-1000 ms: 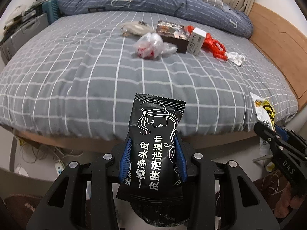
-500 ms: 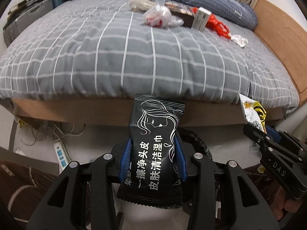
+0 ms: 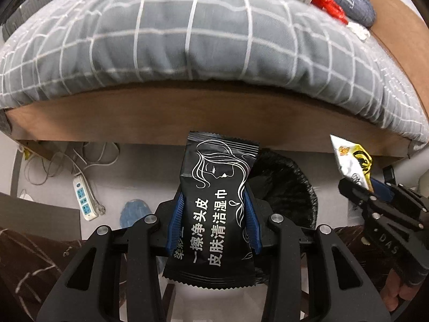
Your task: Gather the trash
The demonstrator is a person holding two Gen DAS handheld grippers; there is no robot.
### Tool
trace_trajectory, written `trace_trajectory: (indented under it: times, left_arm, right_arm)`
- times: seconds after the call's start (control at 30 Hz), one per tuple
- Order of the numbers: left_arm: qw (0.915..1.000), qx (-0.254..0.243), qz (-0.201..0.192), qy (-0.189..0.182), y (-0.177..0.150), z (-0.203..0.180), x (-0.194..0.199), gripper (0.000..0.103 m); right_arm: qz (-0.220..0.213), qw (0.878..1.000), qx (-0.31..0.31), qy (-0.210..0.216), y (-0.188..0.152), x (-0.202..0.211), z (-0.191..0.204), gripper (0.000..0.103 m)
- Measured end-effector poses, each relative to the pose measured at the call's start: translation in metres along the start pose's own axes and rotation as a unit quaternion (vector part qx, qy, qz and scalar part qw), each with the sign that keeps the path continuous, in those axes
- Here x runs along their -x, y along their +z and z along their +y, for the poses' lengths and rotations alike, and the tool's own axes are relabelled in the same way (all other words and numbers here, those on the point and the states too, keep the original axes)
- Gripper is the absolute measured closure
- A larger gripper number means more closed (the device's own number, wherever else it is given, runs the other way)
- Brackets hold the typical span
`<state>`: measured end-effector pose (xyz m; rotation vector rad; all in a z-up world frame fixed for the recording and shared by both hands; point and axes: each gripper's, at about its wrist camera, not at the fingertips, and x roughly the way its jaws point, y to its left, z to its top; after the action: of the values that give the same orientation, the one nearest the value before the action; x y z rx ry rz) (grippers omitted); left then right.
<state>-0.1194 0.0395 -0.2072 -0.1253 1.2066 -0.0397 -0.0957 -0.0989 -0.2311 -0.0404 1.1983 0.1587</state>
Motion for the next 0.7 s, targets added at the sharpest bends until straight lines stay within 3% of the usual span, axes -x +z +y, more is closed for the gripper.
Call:
trace_trajectory:
  times: [0.27,0.7]
  left_arm:
    - [0.9997,0.012,0.02,0.011,0.002,0.016,-0.023,0.063]
    - [0.9991,0.015,0.033,0.022,-0.002,0.022,-0.031,0.063]
  right_arm:
    - [0.042,0.999,0.026,-0.001,-0.002,-0.042,0.02,0.067]
    - [0.067,0.997,0.047,-0.001,-0.001,-0.073,0.032,0.045]
